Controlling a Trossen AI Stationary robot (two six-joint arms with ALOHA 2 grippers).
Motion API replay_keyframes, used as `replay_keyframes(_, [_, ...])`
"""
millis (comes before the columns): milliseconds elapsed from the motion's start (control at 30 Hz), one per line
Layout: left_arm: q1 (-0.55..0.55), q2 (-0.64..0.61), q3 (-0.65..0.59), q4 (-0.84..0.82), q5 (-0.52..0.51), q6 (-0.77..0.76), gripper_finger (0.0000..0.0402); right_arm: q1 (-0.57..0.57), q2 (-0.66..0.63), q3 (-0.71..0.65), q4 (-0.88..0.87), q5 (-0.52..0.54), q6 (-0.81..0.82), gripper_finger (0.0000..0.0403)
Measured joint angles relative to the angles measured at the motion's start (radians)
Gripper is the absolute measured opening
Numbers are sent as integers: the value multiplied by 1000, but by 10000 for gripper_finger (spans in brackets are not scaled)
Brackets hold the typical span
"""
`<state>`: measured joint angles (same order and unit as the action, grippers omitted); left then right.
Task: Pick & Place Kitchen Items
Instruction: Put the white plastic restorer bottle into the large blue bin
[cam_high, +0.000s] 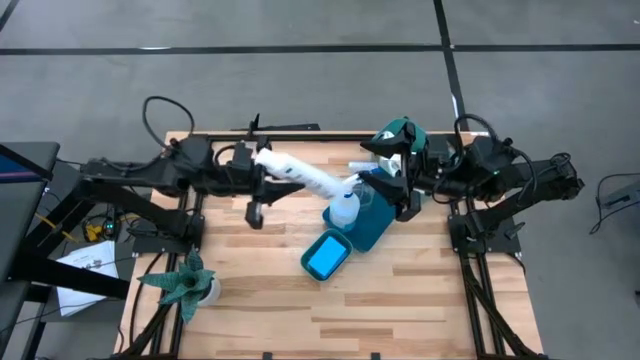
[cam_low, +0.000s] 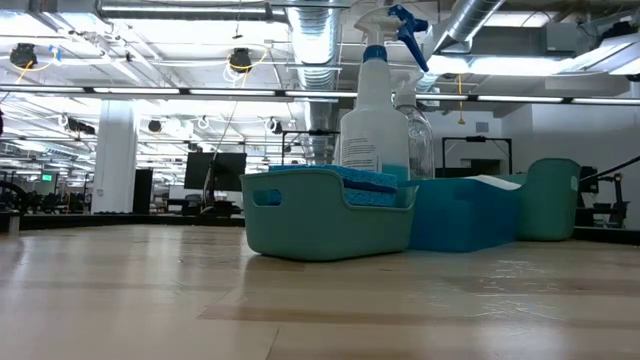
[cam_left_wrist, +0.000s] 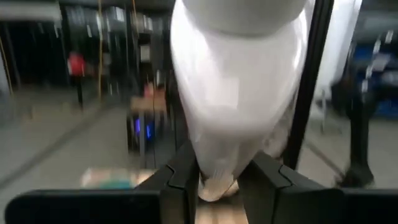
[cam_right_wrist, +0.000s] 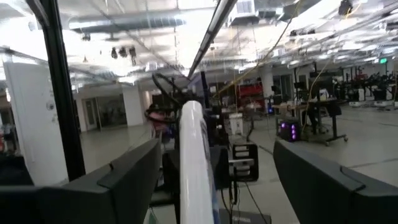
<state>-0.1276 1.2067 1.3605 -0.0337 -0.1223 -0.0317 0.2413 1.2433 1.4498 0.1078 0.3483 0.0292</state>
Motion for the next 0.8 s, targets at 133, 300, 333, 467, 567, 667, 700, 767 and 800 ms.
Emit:
replay_keyframes(133, [0,-14,0,-218,1,-63,80,-1,0,0,-32,-7,20,302])
replay_keyframes(300, [0,25,-1,-324,45,-125,80,-2,11,-1,-89,-12,28,302])
replay_keyframes(333, [0,37,-1,-333,55,-131,80,-3,19,0,-93,-12,40,302])
replay_keyframes(467, [0,99,-1,-359,110,-138,80,-28,25,0,-168,-59,120,302])
replay_keyframes(567, [-1,141,-1,-362,164,-153,80,-45,42,1,-229,-63,163,302])
replay_keyframes(667, [-8,183,-1,-403,210,-159,80,-49,49,-2,-293,-94,201,302])
replay_keyframes(700, [-13,195,-1,-412,214,-160,80,-49,52,2,-311,-107,219,302])
replay_keyframes(767, [-24,215,-1,-438,225,-160,80,-48,56,1,-372,-129,242,302])
replay_keyframes(800, [-32,224,-1,-454,226,-160,80,-47,59,0,-397,-143,255,302])
